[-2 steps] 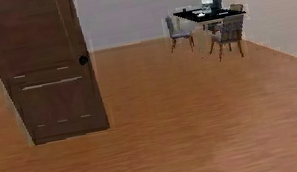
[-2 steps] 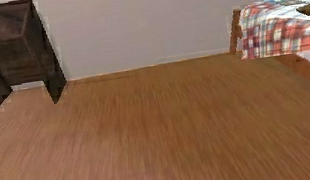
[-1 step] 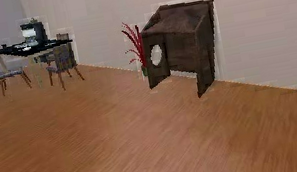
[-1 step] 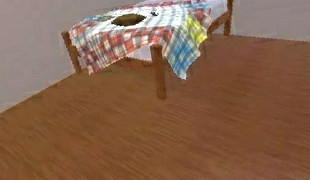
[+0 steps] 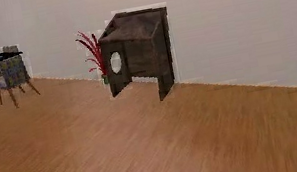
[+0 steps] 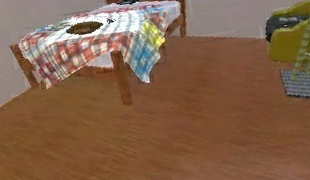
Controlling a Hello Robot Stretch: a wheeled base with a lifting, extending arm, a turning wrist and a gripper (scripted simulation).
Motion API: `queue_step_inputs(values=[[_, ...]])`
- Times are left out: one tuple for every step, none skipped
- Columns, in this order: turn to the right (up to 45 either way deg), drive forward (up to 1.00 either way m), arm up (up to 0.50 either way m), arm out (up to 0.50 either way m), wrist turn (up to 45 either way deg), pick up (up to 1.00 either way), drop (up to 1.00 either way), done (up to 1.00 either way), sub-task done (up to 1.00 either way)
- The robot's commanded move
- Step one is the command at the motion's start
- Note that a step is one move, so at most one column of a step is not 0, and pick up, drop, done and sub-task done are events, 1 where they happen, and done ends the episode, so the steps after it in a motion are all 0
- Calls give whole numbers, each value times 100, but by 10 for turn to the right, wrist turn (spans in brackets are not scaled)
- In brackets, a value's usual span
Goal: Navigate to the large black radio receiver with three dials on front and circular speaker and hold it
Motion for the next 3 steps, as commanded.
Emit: queue_step_inputs(values=[[0,10,0,0,0,0,0,0,0],[-450,0,0,0,0,0,0,0,0],[-210,0,0,0,0,0,0,0,0]])
